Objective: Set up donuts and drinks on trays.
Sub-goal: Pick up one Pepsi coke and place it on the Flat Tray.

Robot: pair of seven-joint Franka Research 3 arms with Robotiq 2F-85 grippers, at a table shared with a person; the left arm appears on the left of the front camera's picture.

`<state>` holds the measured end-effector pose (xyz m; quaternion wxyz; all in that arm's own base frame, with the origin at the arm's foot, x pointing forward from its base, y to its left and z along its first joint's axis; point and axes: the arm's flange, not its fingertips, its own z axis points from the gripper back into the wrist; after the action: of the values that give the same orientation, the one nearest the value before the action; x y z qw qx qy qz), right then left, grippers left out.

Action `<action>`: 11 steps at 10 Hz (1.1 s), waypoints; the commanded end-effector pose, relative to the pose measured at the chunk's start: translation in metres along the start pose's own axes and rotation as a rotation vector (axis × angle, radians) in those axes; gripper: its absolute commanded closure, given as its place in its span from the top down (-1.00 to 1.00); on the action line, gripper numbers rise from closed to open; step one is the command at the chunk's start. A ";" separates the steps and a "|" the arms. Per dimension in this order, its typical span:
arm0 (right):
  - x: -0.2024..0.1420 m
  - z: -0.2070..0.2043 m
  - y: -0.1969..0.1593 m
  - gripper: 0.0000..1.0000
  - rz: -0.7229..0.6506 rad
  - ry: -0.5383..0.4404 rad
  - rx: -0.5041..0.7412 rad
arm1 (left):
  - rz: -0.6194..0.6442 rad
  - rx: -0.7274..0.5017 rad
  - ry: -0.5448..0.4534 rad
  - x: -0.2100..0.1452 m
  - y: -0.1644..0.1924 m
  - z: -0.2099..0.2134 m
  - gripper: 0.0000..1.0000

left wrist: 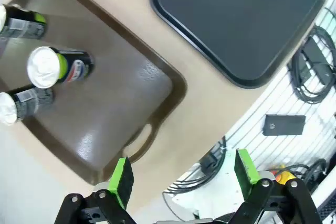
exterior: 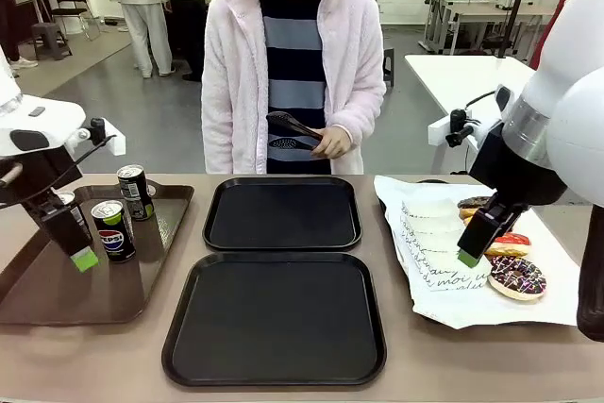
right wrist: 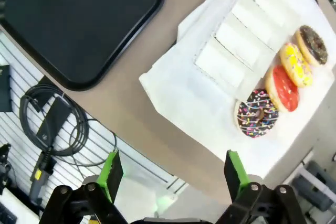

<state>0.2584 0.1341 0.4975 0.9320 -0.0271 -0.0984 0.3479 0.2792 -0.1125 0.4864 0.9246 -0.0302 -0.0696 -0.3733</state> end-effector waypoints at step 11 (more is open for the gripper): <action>-0.186 -0.047 -0.178 1.00 -0.731 -0.677 0.900 | 0.415 -0.911 -0.737 -0.085 0.157 -0.012 1.00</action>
<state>0.2653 -0.1332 0.4940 0.8812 0.4132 -0.2283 0.0229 0.3206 0.0448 0.4751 0.8246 -0.4962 -0.2143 -0.1669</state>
